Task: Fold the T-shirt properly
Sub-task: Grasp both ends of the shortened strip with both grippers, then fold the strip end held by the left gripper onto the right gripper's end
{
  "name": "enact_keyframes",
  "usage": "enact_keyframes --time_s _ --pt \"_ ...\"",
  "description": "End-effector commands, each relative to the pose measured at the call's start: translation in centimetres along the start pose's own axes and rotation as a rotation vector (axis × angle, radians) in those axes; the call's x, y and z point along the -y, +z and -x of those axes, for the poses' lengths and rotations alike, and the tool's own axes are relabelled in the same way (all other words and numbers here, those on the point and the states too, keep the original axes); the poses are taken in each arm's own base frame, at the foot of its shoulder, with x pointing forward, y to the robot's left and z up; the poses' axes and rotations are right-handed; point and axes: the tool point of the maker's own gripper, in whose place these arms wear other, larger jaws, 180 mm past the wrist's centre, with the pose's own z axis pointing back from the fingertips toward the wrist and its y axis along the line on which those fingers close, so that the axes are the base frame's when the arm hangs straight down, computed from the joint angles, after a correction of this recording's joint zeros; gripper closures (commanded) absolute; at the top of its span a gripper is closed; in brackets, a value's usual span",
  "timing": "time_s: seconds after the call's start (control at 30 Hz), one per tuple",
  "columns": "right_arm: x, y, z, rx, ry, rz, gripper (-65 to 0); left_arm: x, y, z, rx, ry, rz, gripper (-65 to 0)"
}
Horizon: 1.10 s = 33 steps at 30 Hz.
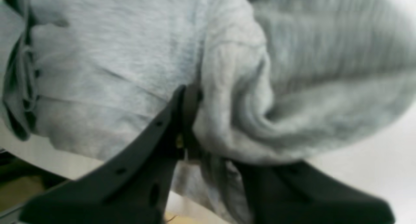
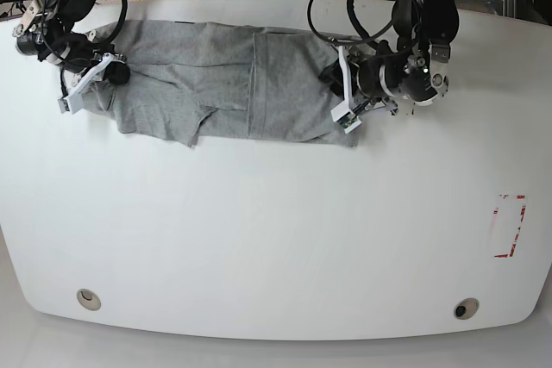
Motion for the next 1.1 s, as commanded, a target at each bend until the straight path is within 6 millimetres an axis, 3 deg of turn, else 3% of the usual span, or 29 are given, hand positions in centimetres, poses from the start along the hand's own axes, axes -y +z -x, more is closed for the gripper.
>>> enact_keyframes --time_s 0.0,0.27,0.5,0.57,0.8,1.07 --pt "-1.1 2.0 -3.6 0.106 0.105 0.025 0.0 -0.4 -1.0 -1.7 0.011 0.013 0.018 -15.7" --pt "-4.0 4.8 -6.5 0.204 0.259 0.068 0.0 0.2 -3.4 -3.1 0.011 0.043 0.052 -15.7" --pt "-10.7 4.0 -7.6 0.288 0.32 -0.193 0.0 1.9 -5.2 -3.8 -0.039 -0.087 0.026 -15.8" --pt "-13.3 3.0 -7.3 0.289 0.314 -0.288 0.0 3.1 -5.9 -4.2 -0.039 -0.092 0.054 -15.8" --pt "-19.4 1.5 -7.2 0.323 0.289 -0.49 0.0 3.9 -6.5 -4.2 -0.04 -0.078 0.079 -15.8" --pt "-22.9 -0.5 -6.4 0.278 0.306 -0.568 0.0 5.2 -6.9 -4.1 -0.036 -0.066 0.105 -15.8"
